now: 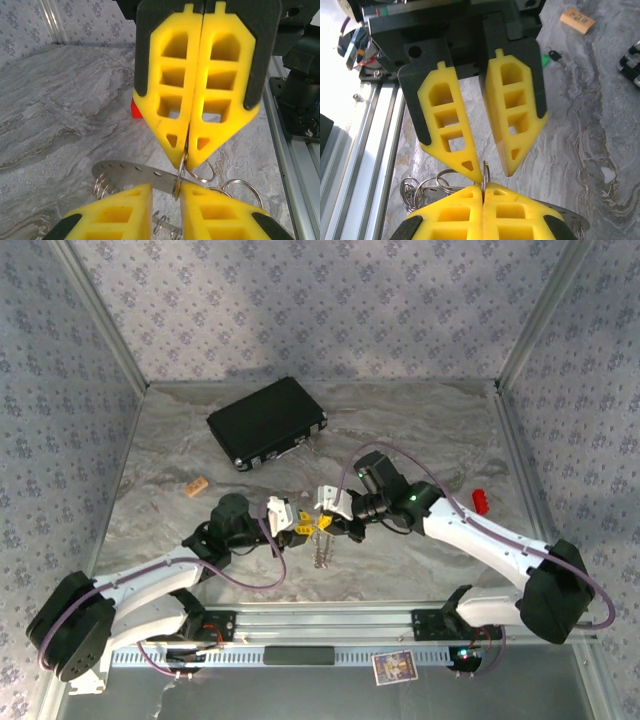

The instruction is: Put the keys on the keyring

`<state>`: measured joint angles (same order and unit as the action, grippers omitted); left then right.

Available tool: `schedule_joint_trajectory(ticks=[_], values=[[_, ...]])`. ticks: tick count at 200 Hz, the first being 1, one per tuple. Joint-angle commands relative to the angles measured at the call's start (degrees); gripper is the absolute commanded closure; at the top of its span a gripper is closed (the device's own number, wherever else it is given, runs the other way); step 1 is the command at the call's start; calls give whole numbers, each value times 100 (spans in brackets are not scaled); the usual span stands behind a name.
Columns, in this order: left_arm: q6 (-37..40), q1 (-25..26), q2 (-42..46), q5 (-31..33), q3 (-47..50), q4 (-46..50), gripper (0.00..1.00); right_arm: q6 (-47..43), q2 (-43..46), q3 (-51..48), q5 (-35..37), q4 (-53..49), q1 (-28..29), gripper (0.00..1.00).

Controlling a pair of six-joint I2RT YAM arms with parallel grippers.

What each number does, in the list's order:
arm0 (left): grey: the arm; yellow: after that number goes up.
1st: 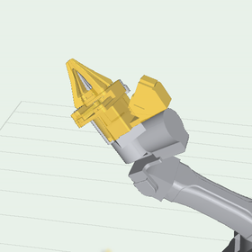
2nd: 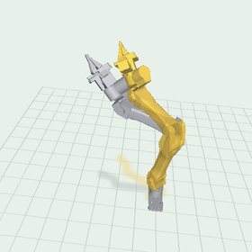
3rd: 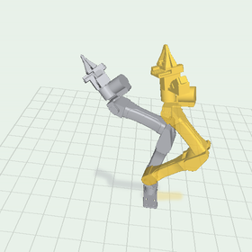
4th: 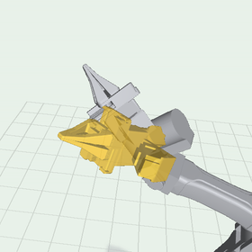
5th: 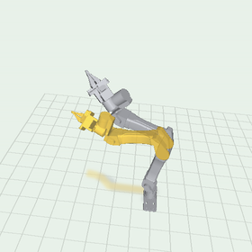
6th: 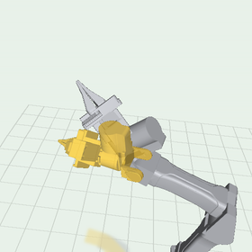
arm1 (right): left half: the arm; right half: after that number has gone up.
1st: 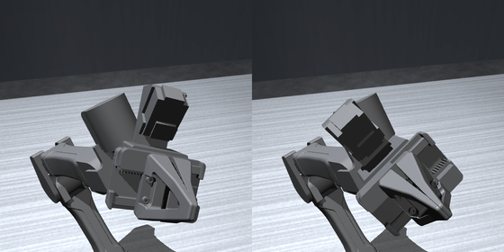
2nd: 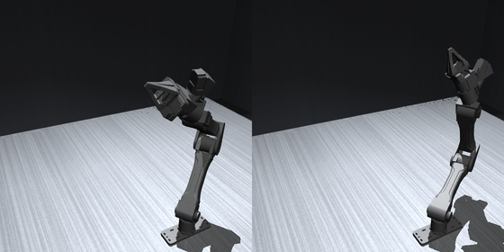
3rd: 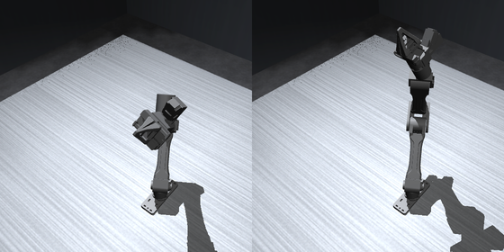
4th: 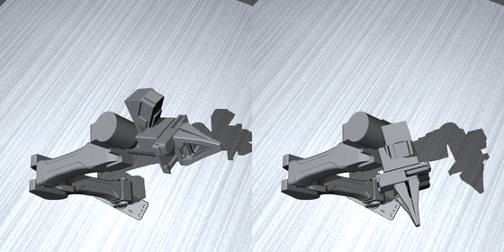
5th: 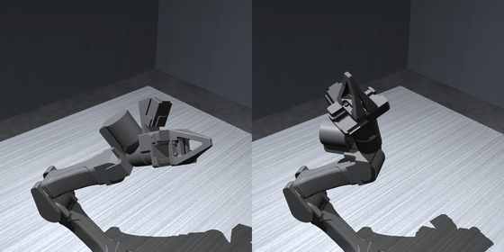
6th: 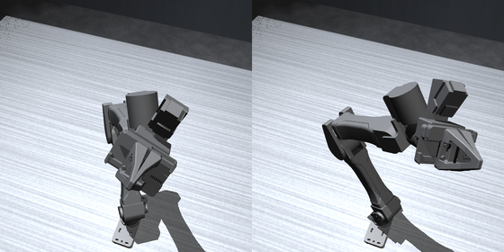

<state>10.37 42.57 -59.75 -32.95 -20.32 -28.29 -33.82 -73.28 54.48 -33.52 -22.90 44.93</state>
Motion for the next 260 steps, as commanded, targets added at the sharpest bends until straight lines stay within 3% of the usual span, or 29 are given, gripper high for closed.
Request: schedule_joint_trajectory(ticks=[1, 57, 93, 113, 138, 183, 220, 260], values=[[174, 60, -10, -73, -201, 200, 79, -434, -109, 360, 196, -645, 107, 100], [232, 76, -178, -299, -311, 185, 82, -411, -274, 516, 30, -464, 218, 100], [259, 80, -187, -372, -288, 141, 96, -239, -250, 397, 29, -326, 195, 100], [250, 85, -148, -370, -200, 26, 100, 35, -9, 111, -28, -110, 19, 77], [221, 83, -118, -328, -21, -279, 100, 431, 321, -328, -137, 190, -202, 67], [176, 80, -116, -316, 155, -663, 100, 1030, 702, -1028, -8, 788, -290, 65], [132, 81, -90, -295, 185, -696, 100, 1170, 635, -1261, -256, 1029, -240, 64], [88, 84, -81, -267, 213, -802, 100, 1233, 500, -1528, -24, 1420, -113, 64]])
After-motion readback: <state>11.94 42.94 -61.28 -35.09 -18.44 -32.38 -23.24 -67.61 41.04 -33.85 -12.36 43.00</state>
